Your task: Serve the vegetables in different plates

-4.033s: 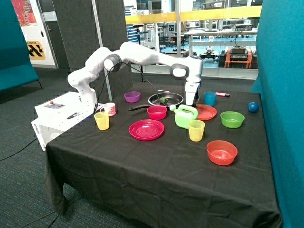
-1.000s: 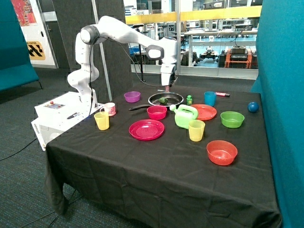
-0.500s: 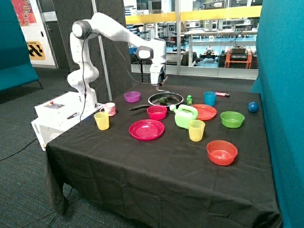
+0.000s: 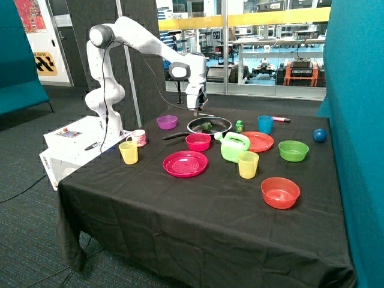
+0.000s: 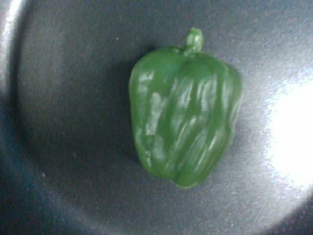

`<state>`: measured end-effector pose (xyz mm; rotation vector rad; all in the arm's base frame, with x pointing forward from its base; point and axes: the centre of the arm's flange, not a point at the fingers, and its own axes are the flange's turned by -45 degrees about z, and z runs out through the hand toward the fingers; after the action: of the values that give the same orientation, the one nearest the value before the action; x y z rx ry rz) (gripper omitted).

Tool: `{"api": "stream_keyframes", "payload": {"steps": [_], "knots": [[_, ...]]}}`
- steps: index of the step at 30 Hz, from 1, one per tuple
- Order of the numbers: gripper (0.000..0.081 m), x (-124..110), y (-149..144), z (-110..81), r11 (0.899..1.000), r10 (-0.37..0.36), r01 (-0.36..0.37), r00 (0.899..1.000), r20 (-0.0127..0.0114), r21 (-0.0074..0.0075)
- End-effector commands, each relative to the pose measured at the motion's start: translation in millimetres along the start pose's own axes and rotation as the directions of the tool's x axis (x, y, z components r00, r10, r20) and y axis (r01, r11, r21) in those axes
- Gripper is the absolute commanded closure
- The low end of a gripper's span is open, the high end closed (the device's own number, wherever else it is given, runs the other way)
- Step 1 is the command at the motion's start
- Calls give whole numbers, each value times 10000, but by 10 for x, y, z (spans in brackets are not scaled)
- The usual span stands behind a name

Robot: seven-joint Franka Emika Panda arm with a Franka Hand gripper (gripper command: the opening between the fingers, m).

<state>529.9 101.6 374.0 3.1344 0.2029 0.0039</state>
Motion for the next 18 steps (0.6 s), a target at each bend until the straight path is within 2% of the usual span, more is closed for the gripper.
{"api": "stream_keyframes", "payload": {"steps": [1,12,18], "knots": [[137,-24,-90,190,10000,58,-58,10000,24,8],[138,58,-90,442,9999,123,-123,9999,25,7],[142,111,-69,484,9999,126,-126,9999,25,7]]}}
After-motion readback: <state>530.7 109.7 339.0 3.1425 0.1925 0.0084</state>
